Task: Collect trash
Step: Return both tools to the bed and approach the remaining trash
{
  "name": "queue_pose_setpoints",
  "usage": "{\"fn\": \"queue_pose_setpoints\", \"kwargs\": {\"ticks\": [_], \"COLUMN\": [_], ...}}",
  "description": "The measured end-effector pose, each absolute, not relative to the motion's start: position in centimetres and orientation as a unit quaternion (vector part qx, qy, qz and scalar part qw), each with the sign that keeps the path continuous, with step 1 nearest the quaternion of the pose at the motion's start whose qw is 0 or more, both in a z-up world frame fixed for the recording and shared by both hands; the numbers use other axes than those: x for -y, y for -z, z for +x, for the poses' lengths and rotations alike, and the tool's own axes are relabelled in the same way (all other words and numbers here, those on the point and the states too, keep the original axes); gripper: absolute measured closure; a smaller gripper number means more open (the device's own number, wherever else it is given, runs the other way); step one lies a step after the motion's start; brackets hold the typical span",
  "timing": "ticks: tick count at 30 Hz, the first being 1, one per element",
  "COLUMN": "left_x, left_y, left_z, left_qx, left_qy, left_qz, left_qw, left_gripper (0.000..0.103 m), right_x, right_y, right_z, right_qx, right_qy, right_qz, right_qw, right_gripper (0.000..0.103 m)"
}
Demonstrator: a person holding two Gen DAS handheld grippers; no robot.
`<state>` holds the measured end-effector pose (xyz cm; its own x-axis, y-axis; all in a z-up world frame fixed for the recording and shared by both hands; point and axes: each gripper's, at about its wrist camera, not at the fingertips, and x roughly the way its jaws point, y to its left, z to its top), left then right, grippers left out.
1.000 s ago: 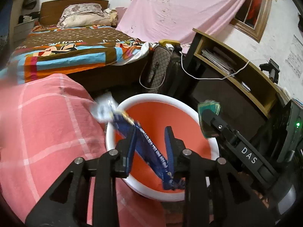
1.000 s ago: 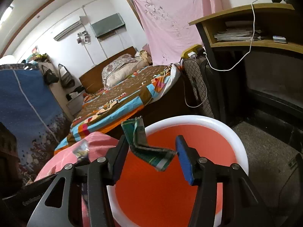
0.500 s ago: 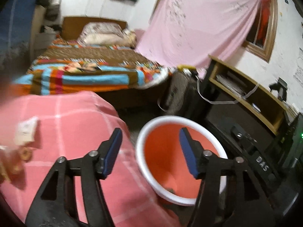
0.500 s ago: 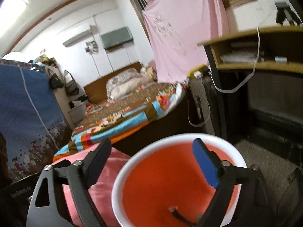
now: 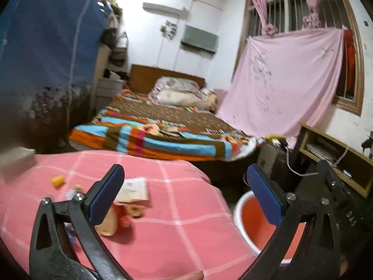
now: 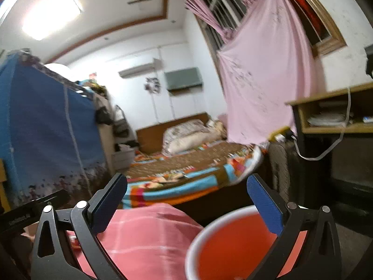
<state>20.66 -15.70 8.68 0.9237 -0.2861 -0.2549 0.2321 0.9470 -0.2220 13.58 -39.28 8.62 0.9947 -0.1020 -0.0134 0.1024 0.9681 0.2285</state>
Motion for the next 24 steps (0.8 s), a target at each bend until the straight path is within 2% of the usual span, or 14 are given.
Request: {"fn": "queue_pose_setpoints", "kwargs": {"ticks": [12,24], "left_x": [7.5,1.0], "left_y": [-8.1,-5.9], "left_z": [17.4,16.7], "left_qx": [-0.081,-0.09], "left_qy": [0.043,-0.007], "left_qz": [-0.071,-0.064], "left_qw": [0.993,0.994], "left_gripper": [0.012,0.012], "right_x": [31.5,26.3], "right_y": [-9.7,-8.4], "right_z": [13.7,16.4], "right_qx": [0.057,0.009], "right_qy": [-0.032,-0.095], "right_qz": [0.071,0.034], "right_qw": [0.995,0.995], "right_gripper": [0.0,0.0]}}
